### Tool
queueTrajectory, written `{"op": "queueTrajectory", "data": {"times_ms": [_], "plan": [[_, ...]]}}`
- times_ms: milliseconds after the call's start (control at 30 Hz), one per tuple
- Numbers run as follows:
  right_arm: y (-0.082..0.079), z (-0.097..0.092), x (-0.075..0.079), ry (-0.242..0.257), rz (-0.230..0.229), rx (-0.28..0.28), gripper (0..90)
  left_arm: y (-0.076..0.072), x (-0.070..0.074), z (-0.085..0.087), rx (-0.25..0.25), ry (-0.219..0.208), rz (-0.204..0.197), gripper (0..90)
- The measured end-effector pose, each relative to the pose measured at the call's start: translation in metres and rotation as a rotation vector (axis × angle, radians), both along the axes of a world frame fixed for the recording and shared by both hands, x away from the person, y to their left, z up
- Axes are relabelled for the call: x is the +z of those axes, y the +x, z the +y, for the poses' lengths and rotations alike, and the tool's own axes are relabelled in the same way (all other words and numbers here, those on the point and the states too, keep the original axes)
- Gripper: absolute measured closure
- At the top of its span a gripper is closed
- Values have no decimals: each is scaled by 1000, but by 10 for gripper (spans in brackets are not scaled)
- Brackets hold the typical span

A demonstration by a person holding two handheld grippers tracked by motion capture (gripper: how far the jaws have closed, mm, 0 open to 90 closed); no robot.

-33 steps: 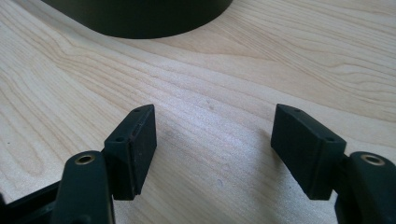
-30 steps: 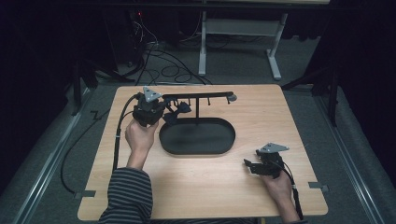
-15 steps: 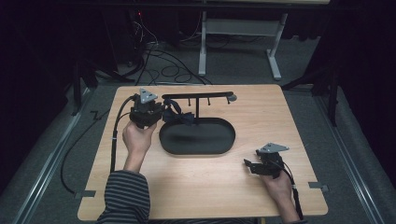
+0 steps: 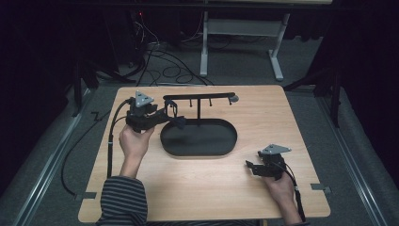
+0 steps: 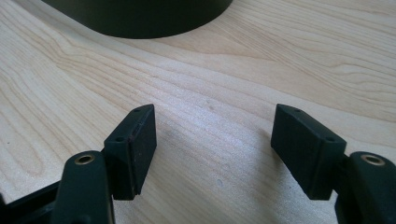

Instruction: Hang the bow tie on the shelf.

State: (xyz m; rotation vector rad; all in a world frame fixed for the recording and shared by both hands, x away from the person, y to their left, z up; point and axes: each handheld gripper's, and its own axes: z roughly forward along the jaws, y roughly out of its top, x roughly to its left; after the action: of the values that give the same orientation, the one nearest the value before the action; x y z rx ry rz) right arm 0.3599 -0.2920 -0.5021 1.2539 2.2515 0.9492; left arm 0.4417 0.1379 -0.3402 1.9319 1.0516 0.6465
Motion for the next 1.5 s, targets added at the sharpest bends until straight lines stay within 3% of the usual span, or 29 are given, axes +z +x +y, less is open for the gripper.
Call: {"op": "queueTrajectory", "data": {"times_ms": [667, 833, 1500], "plan": [[0, 0, 0, 0, 0, -2, 326, -14, -4, 21, 26, -33, -5, 580], [0, 0, 0, 0, 1, -3, 326, -18, -7, 21, 37, 0, -14, 565], [0, 0, 0, -1, 0, -2, 326, -33, -19, 39, 54, -18, 6, 519]]}}
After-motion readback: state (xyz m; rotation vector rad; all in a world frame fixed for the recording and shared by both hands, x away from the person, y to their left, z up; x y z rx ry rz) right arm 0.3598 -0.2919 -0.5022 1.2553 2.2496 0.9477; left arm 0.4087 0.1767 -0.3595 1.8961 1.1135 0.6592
